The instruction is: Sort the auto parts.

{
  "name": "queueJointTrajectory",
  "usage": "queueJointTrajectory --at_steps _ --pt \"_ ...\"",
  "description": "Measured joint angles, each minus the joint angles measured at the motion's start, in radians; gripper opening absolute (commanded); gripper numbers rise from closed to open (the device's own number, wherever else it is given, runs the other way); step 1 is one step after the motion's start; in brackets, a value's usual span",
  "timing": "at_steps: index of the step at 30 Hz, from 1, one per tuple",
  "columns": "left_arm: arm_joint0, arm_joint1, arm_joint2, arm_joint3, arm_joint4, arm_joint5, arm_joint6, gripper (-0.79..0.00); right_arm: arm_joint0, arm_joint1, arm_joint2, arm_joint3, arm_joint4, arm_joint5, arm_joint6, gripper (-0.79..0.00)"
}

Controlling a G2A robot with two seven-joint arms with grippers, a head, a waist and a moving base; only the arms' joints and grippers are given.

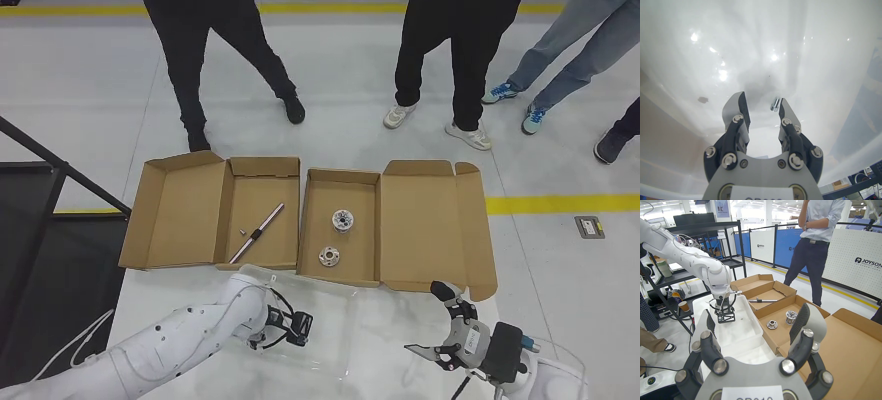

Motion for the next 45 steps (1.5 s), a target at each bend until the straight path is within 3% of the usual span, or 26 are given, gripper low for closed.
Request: queueJointTrajectory --at_steps 14,16,19,21,30,35,45 --pt "0.013 0.012 0.006 -0.016 0.032 -0.008 0.008 -0.468 0.000 0.000 0.000 0.000 0.000 0.000 0.000 0.000" --pt "0.013 0.010 0.006 -0.014 0.033 -0.008 0.008 -0.520 0.000 0.000 0.000 0.000 0.000 0.000 0.000 0.000" --pt "0.012 0.007 0.006 -0.010 0.035 -0.008 0.008 -0.526 0.000 0.000 0.000 0.000 0.000 0.000 0.000 0.000" --pt "0.012 0.005 0.006 -0.007 0.037 -0.008 0.008 -0.603 0.000 0.000 0.000 0.000 0.000 0.000 0.000 0.000" --pt "0.007 0.001 0.006 -0.002 0.037 -0.008 0.008 -0.650 0.000 0.000 0.000 0.000 0.000 0.000 0.000 0.000" --pt "0.004 0.003 0.006 -0.005 0.037 -0.006 0.006 -0.785 0.000 0.000 0.000 0.000 0.000 0.000 0.000 0.000" --pt "-0.007 0.009 -0.006 -0.018 0.010 0.006 -0.005 -0.785 0.000 0.000 0.000 0.000 0.000 0.000 0.000 0.000"
